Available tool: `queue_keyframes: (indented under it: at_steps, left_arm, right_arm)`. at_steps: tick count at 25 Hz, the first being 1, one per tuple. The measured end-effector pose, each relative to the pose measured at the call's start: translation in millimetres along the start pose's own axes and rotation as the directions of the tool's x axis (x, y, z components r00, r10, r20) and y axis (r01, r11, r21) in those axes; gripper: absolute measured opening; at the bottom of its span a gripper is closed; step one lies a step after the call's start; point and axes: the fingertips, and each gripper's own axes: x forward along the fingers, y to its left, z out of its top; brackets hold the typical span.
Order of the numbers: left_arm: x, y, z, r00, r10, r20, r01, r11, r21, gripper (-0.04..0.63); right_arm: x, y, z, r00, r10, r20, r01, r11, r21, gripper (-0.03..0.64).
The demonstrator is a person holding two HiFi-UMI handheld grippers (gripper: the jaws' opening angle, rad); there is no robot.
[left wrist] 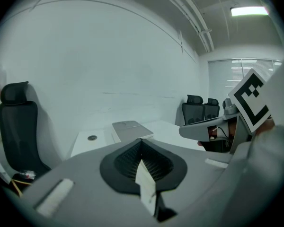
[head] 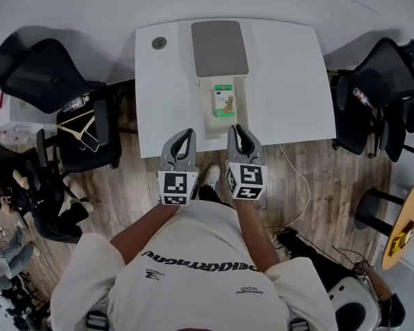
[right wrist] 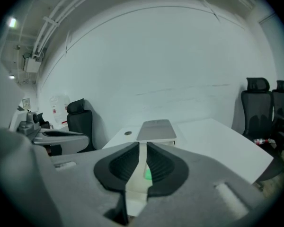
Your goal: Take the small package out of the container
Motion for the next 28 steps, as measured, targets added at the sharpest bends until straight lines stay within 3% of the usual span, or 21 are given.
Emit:
queue_keyframes:
  at_steps: [28]
  left_arm:
    - [33.9,20.3,-21.0,0.998,0.007,-0.07,-0.009,1.0,-0.026,-0.002]
  right_arm:
    - [82.4,-11.9,-46.6,0.976,0.006,-0.219,0.003,0.999,0.039,0.215]
